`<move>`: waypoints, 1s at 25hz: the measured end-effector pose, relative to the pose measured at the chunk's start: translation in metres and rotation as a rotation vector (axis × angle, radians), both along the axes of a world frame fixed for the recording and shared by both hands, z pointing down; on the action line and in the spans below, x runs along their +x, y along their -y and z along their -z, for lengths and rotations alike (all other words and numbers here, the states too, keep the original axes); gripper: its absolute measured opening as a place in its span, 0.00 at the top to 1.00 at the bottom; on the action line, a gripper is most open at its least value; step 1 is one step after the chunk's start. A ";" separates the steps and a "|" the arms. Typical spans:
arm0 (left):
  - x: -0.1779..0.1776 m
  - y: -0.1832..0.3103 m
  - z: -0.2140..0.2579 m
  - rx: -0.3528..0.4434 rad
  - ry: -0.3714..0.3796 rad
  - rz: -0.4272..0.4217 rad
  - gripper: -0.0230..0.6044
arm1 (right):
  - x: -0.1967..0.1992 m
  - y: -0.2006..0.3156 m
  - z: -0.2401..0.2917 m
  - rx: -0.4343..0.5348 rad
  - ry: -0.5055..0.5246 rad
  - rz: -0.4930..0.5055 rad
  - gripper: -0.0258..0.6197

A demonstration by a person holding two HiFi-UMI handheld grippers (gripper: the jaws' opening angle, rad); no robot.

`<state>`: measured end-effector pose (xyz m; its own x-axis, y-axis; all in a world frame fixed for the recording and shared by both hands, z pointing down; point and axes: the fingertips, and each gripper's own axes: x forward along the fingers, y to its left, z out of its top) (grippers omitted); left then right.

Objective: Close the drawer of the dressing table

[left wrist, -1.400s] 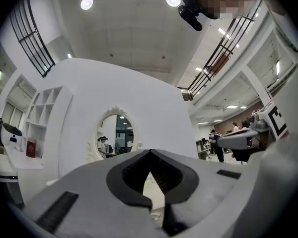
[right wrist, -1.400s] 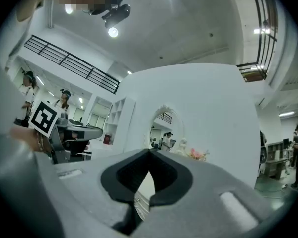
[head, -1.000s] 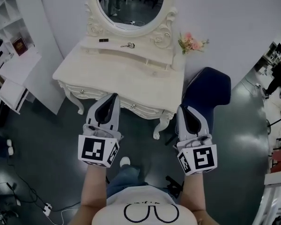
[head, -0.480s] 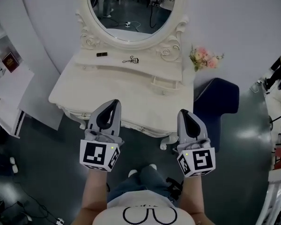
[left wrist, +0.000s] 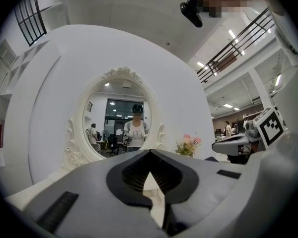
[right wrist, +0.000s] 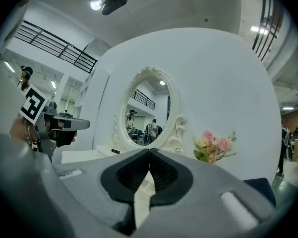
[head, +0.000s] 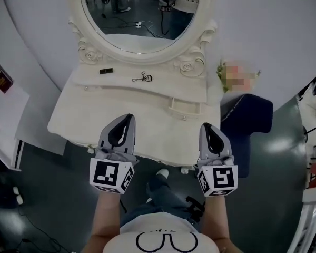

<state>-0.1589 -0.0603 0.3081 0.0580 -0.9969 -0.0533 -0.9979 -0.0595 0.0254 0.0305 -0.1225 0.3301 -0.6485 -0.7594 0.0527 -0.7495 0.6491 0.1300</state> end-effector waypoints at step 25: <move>-0.030 0.185 -0.085 -0.180 -0.067 -0.127 0.97 | -0.032 0.141 -0.137 -0.372 -0.088 -0.109 0.51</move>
